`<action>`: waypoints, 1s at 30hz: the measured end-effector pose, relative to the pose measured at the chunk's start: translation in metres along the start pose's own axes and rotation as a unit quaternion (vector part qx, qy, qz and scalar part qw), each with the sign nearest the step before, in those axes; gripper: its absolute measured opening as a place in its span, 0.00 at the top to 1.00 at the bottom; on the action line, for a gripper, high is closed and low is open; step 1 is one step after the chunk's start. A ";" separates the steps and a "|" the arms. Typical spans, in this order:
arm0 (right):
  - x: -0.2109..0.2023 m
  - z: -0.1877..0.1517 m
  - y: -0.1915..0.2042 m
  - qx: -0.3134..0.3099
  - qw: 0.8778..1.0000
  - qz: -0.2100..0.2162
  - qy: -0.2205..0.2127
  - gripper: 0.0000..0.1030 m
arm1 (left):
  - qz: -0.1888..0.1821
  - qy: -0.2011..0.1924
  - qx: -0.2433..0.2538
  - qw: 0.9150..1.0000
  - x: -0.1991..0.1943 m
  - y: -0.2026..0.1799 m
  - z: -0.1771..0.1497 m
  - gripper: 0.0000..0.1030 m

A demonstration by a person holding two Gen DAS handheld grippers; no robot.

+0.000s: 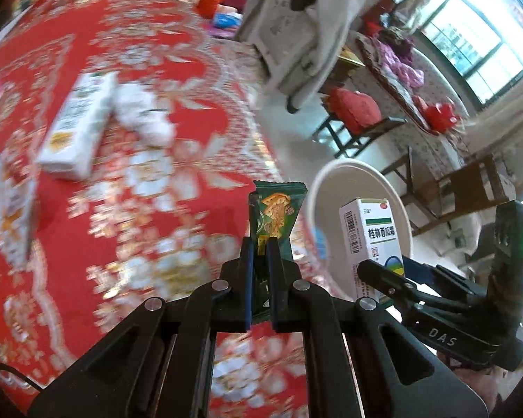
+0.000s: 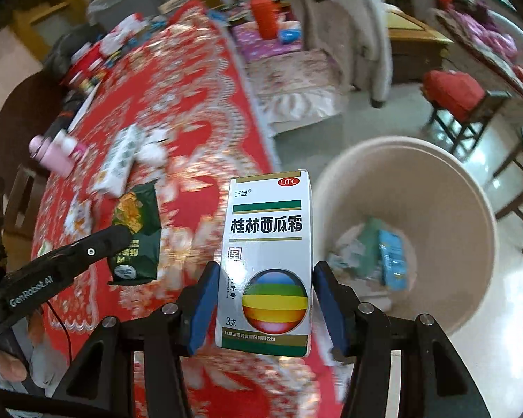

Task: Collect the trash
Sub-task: 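Open both tools to drop the packet and box into the bucket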

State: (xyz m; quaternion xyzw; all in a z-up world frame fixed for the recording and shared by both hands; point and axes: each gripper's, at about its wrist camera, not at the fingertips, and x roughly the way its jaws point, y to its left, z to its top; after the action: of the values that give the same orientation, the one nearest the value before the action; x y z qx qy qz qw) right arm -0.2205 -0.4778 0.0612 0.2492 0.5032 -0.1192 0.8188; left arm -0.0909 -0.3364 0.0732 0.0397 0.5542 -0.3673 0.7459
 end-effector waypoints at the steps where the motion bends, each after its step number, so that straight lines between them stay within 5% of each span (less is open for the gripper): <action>1: -0.001 0.000 -0.008 0.007 1.000 -0.004 0.000 0.48 | -0.005 0.004 0.004 1.000 0.006 -0.008 0.002 0.96; 13: 0.010 0.014 -0.100 0.071 0.996 -0.037 0.026 0.48 | -0.024 0.048 0.037 0.998 0.073 -0.085 0.025 0.96; 25: 0.037 0.033 -0.150 0.087 0.992 -0.049 0.079 0.48 | -0.036 0.080 0.020 0.996 0.108 -0.105 0.032 0.94; 27: 0.036 0.035 -0.154 0.087 0.992 -0.056 0.078 0.48 | -0.043 0.085 0.028 0.995 0.108 -0.108 0.032 0.84; 29: 0.029 0.040 -0.156 0.096 0.991 -0.058 0.067 0.48 | -0.050 0.084 0.038 0.995 0.106 -0.109 0.031 0.59; 30: 0.029 0.040 -0.156 0.096 0.991 -0.058 0.067 0.48 | -0.053 0.083 0.040 0.994 0.107 -0.111 0.032 0.58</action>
State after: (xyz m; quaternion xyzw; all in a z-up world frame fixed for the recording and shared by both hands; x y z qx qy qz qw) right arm -0.2456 -0.6293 0.0054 0.3040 0.5567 -0.1974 0.7475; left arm -0.1189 -0.4859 0.0325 0.0703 0.6003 -0.4232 0.6750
